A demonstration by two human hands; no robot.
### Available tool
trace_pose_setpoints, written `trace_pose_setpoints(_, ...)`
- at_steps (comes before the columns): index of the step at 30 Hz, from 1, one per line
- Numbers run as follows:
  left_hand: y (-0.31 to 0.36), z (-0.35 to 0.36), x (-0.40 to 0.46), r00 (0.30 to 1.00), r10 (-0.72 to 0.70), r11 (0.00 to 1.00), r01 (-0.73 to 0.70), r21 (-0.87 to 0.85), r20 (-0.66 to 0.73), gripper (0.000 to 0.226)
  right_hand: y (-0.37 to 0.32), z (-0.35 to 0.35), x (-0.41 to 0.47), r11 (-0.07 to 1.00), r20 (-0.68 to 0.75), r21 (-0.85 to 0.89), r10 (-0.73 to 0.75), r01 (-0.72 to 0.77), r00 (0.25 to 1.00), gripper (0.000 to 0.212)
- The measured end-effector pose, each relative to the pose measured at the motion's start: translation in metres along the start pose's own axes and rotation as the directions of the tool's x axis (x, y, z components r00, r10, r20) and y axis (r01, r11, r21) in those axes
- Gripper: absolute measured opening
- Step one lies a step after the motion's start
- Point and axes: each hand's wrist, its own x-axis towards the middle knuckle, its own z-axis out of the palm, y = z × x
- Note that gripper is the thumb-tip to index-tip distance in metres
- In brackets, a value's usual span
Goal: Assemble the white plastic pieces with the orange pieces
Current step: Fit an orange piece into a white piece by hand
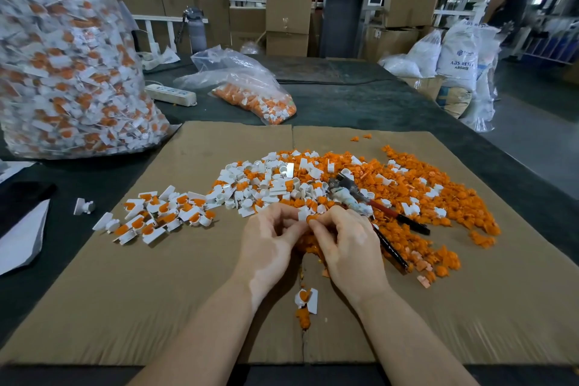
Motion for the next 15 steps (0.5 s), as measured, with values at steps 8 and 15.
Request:
trace_pose_setpoints(8,-0.0046,-0.0017,0.0023,0.996,-0.087,0.985,0.089,-0.146,0.018,0.014,-0.0003,-0.005,0.0029,0.993,0.029,0.11,-0.044,0.041,0.999,0.021)
trace_pose_setpoints(15,-0.0072,-0.0021,0.0019,0.998,-0.058,0.987,0.063,-0.148,0.034,0.02,0.0,-0.0058,0.0035,0.994,0.045,0.094,-0.068,0.064,0.997,0.021)
